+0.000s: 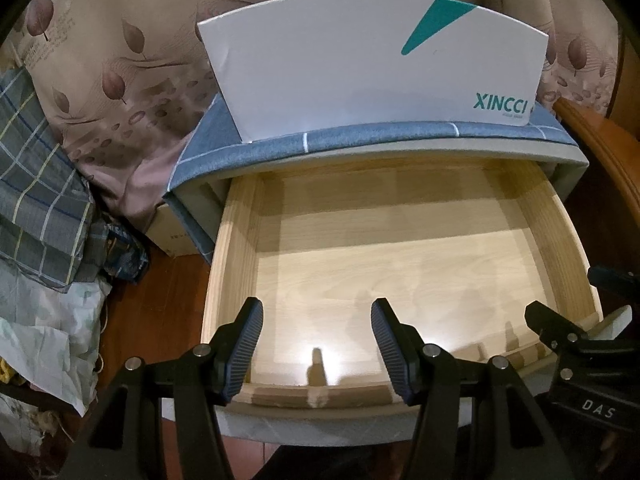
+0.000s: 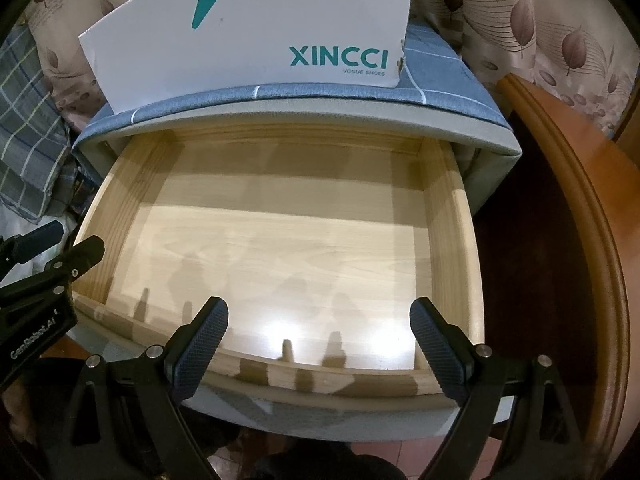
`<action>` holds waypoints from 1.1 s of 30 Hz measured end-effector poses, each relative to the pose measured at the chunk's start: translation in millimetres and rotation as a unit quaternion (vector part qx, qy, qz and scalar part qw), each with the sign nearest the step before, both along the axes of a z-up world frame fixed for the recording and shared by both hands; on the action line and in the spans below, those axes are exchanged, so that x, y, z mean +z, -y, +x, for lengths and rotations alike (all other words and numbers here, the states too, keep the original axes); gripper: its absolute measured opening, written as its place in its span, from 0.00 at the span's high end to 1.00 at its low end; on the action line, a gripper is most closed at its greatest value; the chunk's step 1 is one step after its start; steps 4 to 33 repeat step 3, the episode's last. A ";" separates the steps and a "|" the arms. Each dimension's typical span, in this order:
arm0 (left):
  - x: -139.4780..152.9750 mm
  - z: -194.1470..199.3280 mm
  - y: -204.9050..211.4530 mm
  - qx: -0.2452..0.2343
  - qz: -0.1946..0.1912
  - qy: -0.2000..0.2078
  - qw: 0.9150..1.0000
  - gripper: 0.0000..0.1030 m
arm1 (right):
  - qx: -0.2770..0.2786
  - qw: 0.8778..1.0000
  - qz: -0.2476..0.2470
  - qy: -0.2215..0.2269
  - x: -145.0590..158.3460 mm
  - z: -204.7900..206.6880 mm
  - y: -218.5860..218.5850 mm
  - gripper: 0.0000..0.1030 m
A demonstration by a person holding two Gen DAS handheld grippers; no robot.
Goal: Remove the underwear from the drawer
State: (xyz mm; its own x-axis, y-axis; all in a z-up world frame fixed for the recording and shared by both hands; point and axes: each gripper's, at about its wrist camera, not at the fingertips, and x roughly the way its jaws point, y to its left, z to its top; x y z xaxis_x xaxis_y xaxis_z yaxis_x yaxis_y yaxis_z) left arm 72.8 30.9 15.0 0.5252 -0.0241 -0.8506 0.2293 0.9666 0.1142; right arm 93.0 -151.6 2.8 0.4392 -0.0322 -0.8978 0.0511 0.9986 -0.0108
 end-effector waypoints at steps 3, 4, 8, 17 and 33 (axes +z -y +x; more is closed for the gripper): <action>-0.4 0.4 0.3 -0.003 -0.001 -0.003 1.000 0.44 | 0.001 1.000 0.000 0.001 0.0 -0.5 -0.4 0.12; -0.4 0.4 0.3 -0.003 -0.001 -0.003 1.000 0.44 | 0.001 1.000 0.000 0.001 0.0 -0.5 -0.4 0.12; -0.4 0.4 0.3 -0.003 -0.001 -0.003 1.000 0.44 | 0.001 1.000 0.000 0.001 0.0 -0.5 -0.4 0.12; -0.4 0.4 0.3 -0.003 -0.001 -0.003 1.000 0.44 | 0.001 1.000 0.000 0.001 0.0 -0.5 -0.4 0.12; -0.4 0.4 0.3 -0.003 -0.001 -0.003 1.000 0.44 | 0.001 1.000 0.000 0.001 0.0 -0.5 -0.4 0.12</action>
